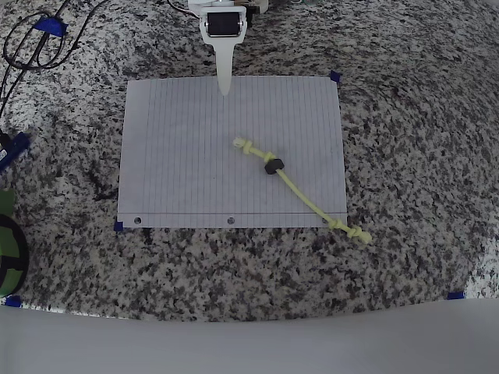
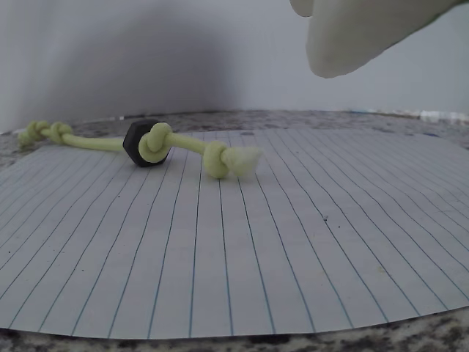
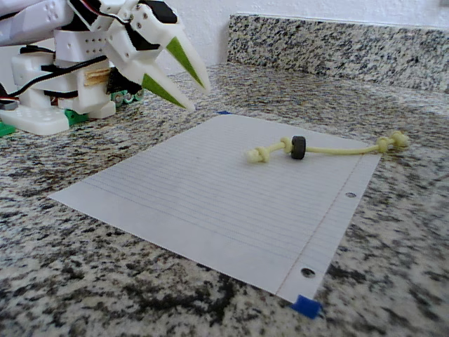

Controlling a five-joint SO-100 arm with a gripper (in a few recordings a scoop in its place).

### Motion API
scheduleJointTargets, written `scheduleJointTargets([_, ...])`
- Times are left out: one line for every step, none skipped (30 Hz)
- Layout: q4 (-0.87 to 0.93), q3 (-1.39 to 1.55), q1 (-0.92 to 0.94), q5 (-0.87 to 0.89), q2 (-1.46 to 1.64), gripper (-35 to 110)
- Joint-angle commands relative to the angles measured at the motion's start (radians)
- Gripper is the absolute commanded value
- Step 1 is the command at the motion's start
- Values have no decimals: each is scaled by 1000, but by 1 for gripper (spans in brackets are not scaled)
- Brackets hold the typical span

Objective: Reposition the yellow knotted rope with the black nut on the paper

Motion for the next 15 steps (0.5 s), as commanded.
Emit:
scheduleJointTargets([-6,63,0,3,3,30])
scheduleJointTargets([-6,63,0,3,3,30])
scheduleJointTargets([-6,63,0,3,3,30])
scheduleJointTargets([-6,63,0,3,3,30])
scheduleJointTargets([-6,63,0,3,3,30])
scheduleJointTargets([-6,63,0,3,3,30])
scheduleJointTargets([-6,63,0,3,3,30])
scheduleJointTargets([-6,63,0,3,3,30])
scheduleJointTargets([-6,63,0,3,3,30])
scheduleJointTargets([-6,63,0,3,3,30])
scheduleJointTargets([-6,63,0,3,3,30])
scheduleJointTargets([-6,63,0,3,3,30])
scheduleJointTargets([-6,63,0,3,3,30])
scheduleJointTargets([-6,63,0,3,3,30])
scheduleJointTargets([-6,63,0,3,3,30])
